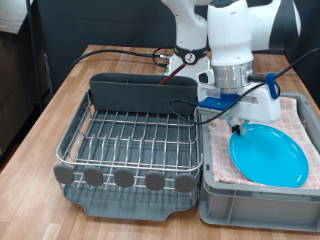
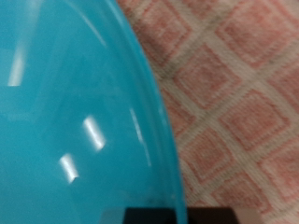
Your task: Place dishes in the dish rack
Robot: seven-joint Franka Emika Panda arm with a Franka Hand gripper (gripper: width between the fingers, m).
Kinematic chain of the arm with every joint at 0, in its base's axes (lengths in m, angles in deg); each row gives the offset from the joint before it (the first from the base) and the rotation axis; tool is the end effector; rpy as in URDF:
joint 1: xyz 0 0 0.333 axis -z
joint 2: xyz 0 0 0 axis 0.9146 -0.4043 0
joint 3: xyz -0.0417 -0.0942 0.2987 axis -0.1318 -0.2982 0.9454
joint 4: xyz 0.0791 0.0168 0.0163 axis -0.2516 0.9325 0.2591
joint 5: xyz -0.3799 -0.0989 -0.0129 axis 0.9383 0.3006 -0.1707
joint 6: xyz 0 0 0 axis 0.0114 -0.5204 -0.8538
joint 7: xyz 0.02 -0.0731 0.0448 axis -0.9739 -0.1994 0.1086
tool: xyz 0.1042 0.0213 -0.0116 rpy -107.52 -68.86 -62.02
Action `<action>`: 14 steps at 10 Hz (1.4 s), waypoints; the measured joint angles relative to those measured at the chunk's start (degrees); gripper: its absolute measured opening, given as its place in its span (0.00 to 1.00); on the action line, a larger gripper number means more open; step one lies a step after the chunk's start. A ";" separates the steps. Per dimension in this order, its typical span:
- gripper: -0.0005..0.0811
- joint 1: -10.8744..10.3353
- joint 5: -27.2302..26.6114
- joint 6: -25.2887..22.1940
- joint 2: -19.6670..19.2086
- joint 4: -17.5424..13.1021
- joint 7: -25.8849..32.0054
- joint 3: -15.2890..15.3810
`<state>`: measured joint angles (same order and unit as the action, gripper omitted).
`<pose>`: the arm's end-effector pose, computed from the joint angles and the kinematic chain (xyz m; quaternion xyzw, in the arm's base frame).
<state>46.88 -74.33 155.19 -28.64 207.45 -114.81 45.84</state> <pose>0.5004 0.0844 0.2574 -0.6975 0.7009 -0.0152 0.1481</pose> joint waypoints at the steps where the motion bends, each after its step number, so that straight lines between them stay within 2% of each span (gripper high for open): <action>1: 0.05 -0.23 3.91 -1.66 1.19 0.33 -3.56 -1.03; 5: 0.04 -0.34 17.71 -8.21 6.32 1.03 -16.03 -3.27; 8: 0.04 -0.27 26.00 -15.77 10.97 1.03 -23.92 -3.72; 12: 0.04 -0.02 32.75 -27.51 16.83 -0.74 -29.14 -3.72; 14: 0.04 0.11 34.30 -30.72 18.45 -1.79 -29.53 -3.72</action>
<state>46.99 -40.02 124.48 -10.19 205.66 -144.34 42.13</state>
